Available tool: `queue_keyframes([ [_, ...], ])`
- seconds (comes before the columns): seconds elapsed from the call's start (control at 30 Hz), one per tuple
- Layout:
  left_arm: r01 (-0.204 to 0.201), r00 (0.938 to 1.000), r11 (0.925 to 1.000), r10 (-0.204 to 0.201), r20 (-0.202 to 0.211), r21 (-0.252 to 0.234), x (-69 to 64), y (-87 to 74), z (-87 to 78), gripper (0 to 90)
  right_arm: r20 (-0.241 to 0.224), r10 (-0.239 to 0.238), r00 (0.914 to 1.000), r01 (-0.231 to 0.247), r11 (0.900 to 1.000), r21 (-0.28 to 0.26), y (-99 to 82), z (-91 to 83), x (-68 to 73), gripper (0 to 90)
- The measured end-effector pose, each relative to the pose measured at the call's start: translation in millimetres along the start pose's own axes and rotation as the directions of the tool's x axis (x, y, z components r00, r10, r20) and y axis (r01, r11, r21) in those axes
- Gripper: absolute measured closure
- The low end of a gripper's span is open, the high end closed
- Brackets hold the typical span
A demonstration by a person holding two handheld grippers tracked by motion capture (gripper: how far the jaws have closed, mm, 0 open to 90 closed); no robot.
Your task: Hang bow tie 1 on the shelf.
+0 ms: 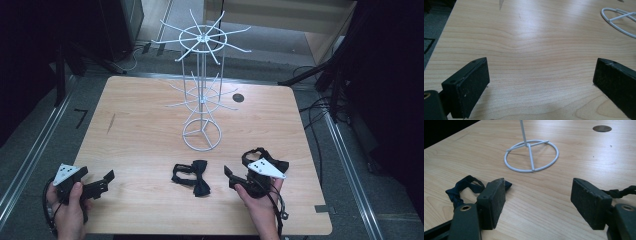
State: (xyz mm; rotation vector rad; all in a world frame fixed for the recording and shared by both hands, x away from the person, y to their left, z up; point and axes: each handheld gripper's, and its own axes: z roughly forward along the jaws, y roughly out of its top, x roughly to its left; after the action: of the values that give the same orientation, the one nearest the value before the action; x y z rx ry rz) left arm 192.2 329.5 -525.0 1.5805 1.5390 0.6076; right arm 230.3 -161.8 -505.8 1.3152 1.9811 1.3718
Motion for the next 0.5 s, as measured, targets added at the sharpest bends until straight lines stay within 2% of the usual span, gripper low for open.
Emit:
queue_keyframes([
  [0.5, -0.001, 1.0000, 1.0000, 0.001, -0.001, 0.002, -0.2, 0.1, 0.2, 1.0, -0.041, -0.005, 0.9992, 0.005, 0.9999, 0.012, 1.4, 13.0, 17.4, 29.6],
])
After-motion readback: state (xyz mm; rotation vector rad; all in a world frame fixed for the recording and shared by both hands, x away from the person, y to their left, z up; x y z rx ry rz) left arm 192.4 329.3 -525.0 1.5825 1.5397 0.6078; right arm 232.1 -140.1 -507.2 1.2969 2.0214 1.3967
